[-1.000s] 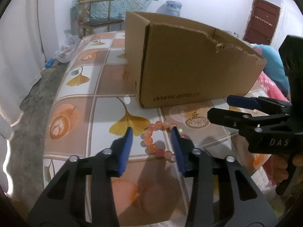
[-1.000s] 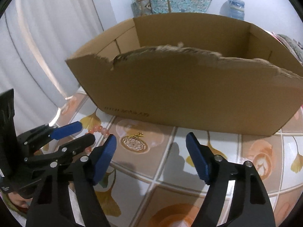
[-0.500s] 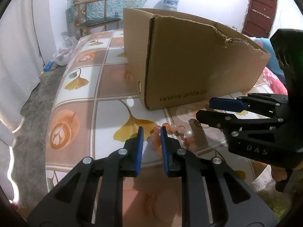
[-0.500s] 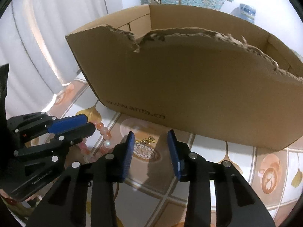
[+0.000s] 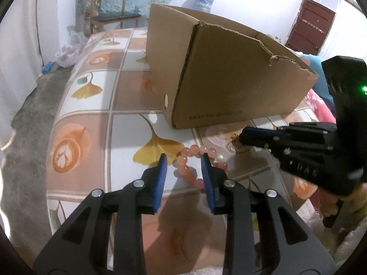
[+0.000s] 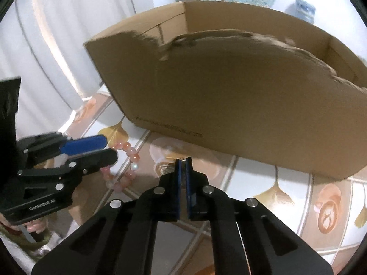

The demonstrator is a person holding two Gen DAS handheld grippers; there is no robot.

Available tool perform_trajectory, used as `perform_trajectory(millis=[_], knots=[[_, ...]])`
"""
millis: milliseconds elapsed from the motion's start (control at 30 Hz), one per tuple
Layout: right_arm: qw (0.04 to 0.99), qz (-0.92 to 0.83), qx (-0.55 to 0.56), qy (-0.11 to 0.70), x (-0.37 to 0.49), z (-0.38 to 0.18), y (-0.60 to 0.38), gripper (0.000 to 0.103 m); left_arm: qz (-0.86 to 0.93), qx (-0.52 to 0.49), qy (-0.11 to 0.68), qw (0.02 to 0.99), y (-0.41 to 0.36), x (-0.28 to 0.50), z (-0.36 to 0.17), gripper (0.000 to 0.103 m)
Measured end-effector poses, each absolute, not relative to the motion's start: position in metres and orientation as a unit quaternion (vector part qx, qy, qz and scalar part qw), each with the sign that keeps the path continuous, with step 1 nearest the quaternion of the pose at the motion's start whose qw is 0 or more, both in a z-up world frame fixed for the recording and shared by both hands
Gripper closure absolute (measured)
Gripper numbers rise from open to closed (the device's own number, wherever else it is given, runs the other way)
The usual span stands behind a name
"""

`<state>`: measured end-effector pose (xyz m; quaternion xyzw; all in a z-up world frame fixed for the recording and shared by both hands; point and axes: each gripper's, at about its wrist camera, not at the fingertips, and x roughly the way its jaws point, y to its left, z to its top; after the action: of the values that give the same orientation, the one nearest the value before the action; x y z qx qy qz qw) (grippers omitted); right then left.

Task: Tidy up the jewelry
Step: 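Lower the left tool and close its fingers on the pink bead bracelet, then lift the pink bracelet over the box and open the left tool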

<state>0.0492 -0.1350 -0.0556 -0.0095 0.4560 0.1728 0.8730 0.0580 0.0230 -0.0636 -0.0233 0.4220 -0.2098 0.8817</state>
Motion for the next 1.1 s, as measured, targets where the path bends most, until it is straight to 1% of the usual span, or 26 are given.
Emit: perform_trajectory(millis=[267,300,400,433,467,500,533,667,733,767,833,867,900,1000,1100], knots=[[0.885,0.17,0.0,0.433,0.042,-0.037,-0.155,0.1,-0.186,0.064,0.415,0.889,-0.001,0.054,-0.064,0.075],[0.886,0.176,0.004,0.43,0.042,-0.036,-0.156,0.1,-0.182,0.073,0.413,0.89,-0.002,0.053,-0.065,0.076],[0.881,0.19,0.013,0.432,0.046,-0.043,-0.153,0.098,-0.179,0.084,0.409,0.891,-0.007,0.053,-0.065,0.087],[0.878,0.199,0.011,0.435,0.045,-0.044,-0.152,0.096,-0.176,0.082,0.409,0.892,-0.006,0.053,-0.064,0.091],[0.878,0.199,0.006,0.435,0.046,-0.046,-0.149,0.085,-0.172,0.081,0.408,0.893,-0.006,0.054,-0.064,0.094],[0.878,0.201,-0.002,0.435,0.047,-0.051,-0.148,0.076,-0.172,0.08,0.408,0.893,-0.005,0.054,-0.064,0.094],[0.877,0.203,-0.008,0.434,0.048,-0.053,-0.145,0.065,-0.173,0.078,0.408,0.893,-0.004,0.054,-0.064,0.094],[0.877,0.211,-0.031,0.431,0.05,-0.054,-0.139,0.065,-0.167,0.085,0.408,0.893,-0.005,0.052,-0.063,0.094],[0.876,0.212,-0.044,0.431,0.052,-0.055,-0.135,0.066,-0.166,0.084,0.408,0.894,-0.005,0.05,-0.063,0.094],[0.876,0.211,-0.051,0.431,0.053,-0.056,-0.133,0.075,-0.165,0.084,0.408,0.894,-0.004,0.05,-0.063,0.094],[0.877,0.206,-0.066,0.428,0.052,-0.055,-0.131,0.084,-0.163,0.085,0.408,0.894,-0.002,0.051,-0.063,0.094],[0.877,0.209,-0.072,0.428,0.053,-0.055,-0.13,0.092,-0.163,0.085,0.407,0.895,-0.002,0.052,-0.063,0.094],[0.874,0.215,-0.07,0.43,0.054,-0.054,-0.13,0.097,-0.163,0.085,0.406,0.895,-0.002,0.052,-0.064,0.094],[0.872,0.218,-0.071,0.433,0.054,-0.052,-0.129,0.099,-0.161,0.083,0.401,0.898,-0.002,0.052,-0.064,0.094],[0.87,0.225,-0.042,0.437,0.055,-0.049,-0.139,0.1,-0.161,0.081,0.397,0.9,-0.001,0.052,-0.063,0.094]])
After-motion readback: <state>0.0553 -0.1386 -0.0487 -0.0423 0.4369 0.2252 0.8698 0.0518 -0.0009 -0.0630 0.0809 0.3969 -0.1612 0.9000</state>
